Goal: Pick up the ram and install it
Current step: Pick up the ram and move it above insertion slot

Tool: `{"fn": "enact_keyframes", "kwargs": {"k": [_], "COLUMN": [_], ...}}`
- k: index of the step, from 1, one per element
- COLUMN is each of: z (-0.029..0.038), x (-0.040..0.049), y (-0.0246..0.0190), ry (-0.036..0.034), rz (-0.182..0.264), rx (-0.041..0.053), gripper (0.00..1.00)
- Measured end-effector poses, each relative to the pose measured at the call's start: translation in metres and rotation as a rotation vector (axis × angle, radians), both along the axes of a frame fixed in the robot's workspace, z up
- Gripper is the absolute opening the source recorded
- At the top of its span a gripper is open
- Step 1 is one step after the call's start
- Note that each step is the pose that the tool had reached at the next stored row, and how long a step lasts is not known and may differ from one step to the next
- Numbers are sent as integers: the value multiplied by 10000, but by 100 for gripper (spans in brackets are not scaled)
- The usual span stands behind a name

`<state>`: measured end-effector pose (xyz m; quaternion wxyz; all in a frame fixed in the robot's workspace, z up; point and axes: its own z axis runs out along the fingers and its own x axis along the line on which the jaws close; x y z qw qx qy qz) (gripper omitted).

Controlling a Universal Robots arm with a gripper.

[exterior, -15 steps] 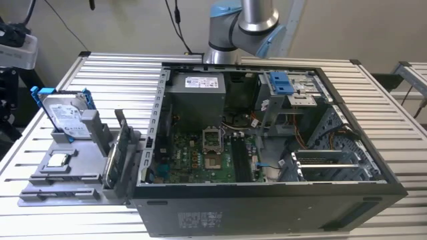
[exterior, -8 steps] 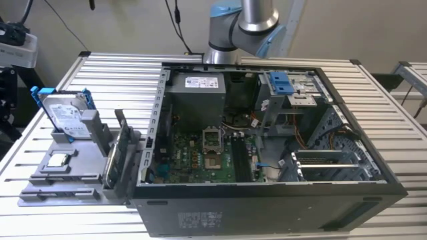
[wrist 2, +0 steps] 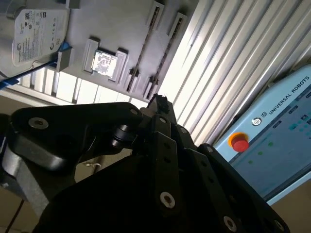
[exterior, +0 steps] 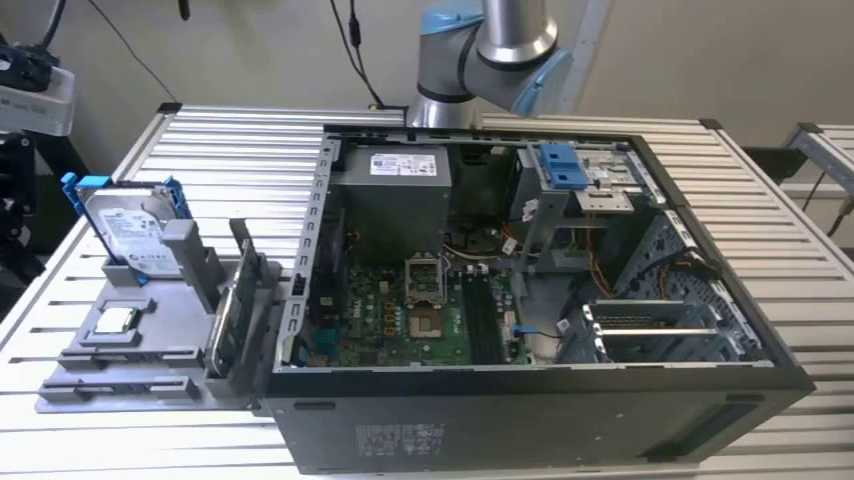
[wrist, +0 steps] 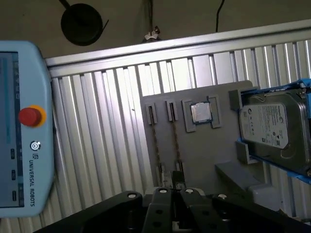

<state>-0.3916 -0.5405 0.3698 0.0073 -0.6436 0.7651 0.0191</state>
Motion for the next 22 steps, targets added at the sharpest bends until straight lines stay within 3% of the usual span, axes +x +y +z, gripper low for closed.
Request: {"fn": "enact_keyframes", "kwargs": {"k": [5,10,22], "z": [0,-4,-123], "x": [0,1,0], "y": [0,0,0], "ry": [0,0,0], "rz": [2,4,192], "rx": [1,1,3], "gripper": [36,36,36]}}
